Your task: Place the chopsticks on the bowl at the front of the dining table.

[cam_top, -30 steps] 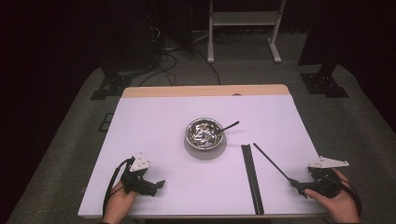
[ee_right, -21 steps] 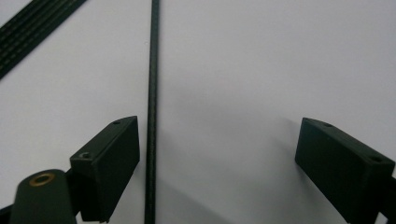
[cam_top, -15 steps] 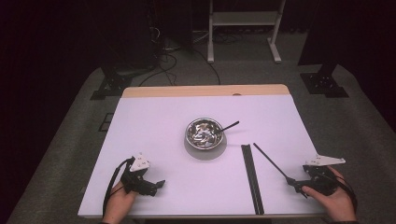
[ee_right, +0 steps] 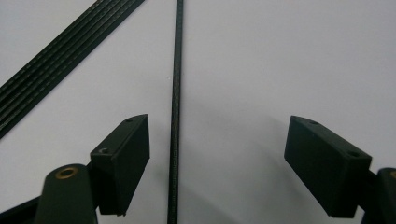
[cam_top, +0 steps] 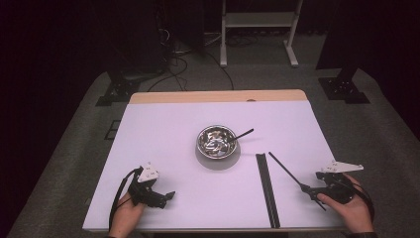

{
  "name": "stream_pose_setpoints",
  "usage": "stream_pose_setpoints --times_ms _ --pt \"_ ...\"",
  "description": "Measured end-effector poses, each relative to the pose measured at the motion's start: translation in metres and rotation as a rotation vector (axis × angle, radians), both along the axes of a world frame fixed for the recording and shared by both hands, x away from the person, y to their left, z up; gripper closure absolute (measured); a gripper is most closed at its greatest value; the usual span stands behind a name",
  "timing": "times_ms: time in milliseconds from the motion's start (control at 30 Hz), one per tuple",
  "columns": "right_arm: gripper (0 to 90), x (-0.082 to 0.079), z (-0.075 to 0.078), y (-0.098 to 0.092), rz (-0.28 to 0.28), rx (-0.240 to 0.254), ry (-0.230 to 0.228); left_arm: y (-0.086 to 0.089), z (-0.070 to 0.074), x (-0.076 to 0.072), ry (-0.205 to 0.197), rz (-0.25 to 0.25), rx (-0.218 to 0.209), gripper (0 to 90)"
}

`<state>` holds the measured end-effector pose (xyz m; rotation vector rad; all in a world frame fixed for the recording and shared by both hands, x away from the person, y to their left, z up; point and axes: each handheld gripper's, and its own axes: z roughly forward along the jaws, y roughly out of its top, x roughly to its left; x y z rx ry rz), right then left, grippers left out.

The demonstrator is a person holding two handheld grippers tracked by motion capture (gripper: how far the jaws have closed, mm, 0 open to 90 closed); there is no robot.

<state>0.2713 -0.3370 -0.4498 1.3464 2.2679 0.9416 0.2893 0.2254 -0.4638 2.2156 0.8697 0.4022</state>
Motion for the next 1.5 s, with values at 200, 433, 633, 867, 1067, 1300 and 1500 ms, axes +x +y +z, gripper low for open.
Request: stream_pose_setpoints --times_ms 200,433,633,867,1067,1300,1500 --pt "22.5 0.001 0.001 0.002 0.004 0.009 -0.002 0.000 0.000 0.000 0.001 0.000 0.000 0.0" --pt "29.1 0.004 0.001 0.007 0.024 0.017 -0.004 0.000 0.000 0.000 0.002 0.001 -0.002 0.0" --pt "39.0 0.006 0.004 0.008 0.042 0.039 -0.007 0.000 0.000 0.000 0.001 0.000 -0.002 0.0" --pt "47.8 0.012 0.002 0.014 0.074 0.049 0.006 0.000 0.000 0.000 0.002 0.000 -0.002 0.0" --pt "56.7 0.019 0.003 0.020 0.089 0.045 0.006 0.000 0.000 0.000 0.002 0.000 -0.002 0.0" --pt "63.9 0.023 0.003 0.024 0.094 0.048 0.005 0.000 0.000 0.000 0.002 0.000 -0.002 0.0" --pt "72.6 0.033 0.002 0.029 0.099 0.049 0.017 0.000 0.000 0.000 0.002 0.001 -0.002 0.0"
